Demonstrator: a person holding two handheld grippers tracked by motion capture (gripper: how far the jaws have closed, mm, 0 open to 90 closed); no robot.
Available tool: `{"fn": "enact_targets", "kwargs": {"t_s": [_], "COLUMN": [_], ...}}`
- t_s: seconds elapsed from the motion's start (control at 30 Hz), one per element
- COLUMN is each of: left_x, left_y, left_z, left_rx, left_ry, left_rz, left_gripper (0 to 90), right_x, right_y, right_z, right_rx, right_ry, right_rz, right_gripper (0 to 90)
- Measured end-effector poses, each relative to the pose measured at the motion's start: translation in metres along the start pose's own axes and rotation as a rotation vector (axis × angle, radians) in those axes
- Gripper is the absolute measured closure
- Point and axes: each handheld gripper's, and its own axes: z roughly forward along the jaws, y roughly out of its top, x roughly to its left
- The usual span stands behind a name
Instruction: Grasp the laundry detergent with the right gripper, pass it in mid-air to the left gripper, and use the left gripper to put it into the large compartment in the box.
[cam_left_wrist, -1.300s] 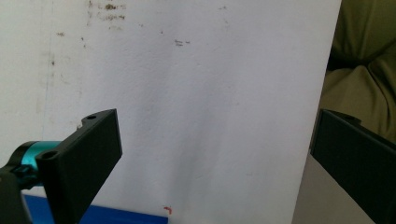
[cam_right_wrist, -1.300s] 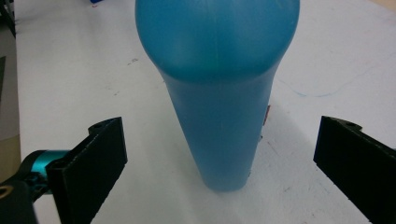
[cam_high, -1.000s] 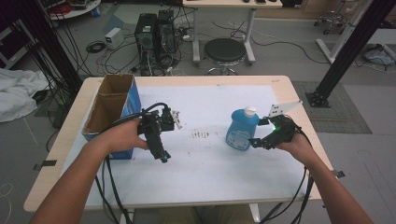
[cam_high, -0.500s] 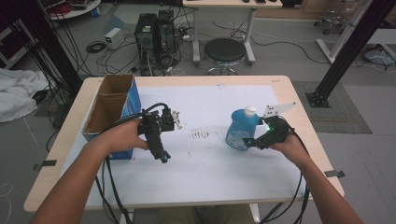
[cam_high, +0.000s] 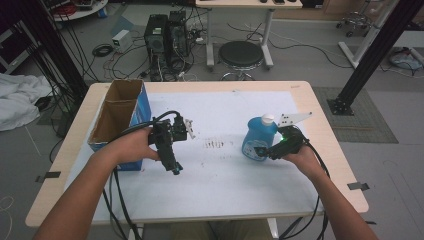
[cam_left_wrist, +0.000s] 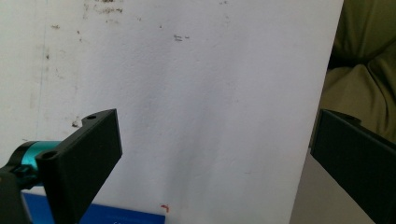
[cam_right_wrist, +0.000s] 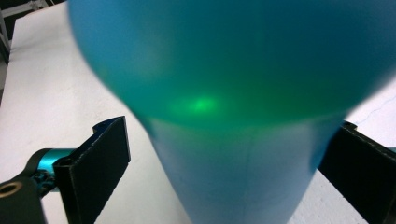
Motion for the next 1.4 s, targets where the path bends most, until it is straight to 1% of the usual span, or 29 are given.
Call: {"fn": "enact_targets", "kwargs": {"t_s": [0.17, 0.23, 0.27, 0.3, 0.47, 0.6, 0.67, 0.93, 1.13, 1.4], "left_x": [0.0, 0.0, 0.0001, 0.0002, -0.0001, -0.0002, 0.0, 0.0007, 0.0, 0.0013], "left_y": [-0.0008, -0.0015, -0.0021, -0.0025, -0.0028, -0.0025, -0.0026, -0.0032, -0.003, -0.0025], "left_z": [-0.0001, -0.0005, -0.0004, -0.0003, 0.0, -0.0002, -0.0002, -0.0003, 0.0, 0.0004], "left_rx": [0.0, -0.001, 0.001, 0.0, -0.002, -0.001, -0.004, 0.0, -0.004, -0.002], "left_ry": [-0.001, -0.001, -0.001, -0.002, -0.001, -0.002, -0.001, -0.003, -0.004, -0.003], "left_rz": [-0.005, -0.006, -0.007, -0.009, -0.007, -0.007, -0.008, -0.004, -0.008, -0.008], "left_gripper": [1.9, 1.9, 1.9, 1.9, 1.9, 1.9, 1.9, 1.9, 1.9, 1.9], "right_x": [0.0, -0.0005, -0.0009, -0.001, -0.0008, -0.0005, -0.0002, -0.0012, -0.0028, -0.0035], "right_y": [-0.0006, -0.0006, -0.0008, -0.0009, -0.0018, -0.0026, -0.0028, -0.0035, -0.0041, -0.0048], "right_z": [0.0037, 0.0034, 0.0025, 0.0022, 0.0022, 0.0029, 0.0026, 0.0029, 0.0029, 0.0047], "right_rx": [-0.025, -0.037, -0.043, -0.049, -0.045, -0.049, -0.052, -0.064, -0.068, -0.066], "right_ry": [-0.005, -0.007, -0.001, 0.0, -0.002, -0.002, 0.0, -0.005, -0.008, -0.018], "right_rz": [0.002, 0.001, -0.001, -0.002, -0.011, -0.014, -0.019, -0.023, -0.026, -0.038], "right_gripper": [5.6, 9.6, 14.4, 14.3, 14.5, 17.6, 23.2, 25.2, 31.4, 34.0]}}
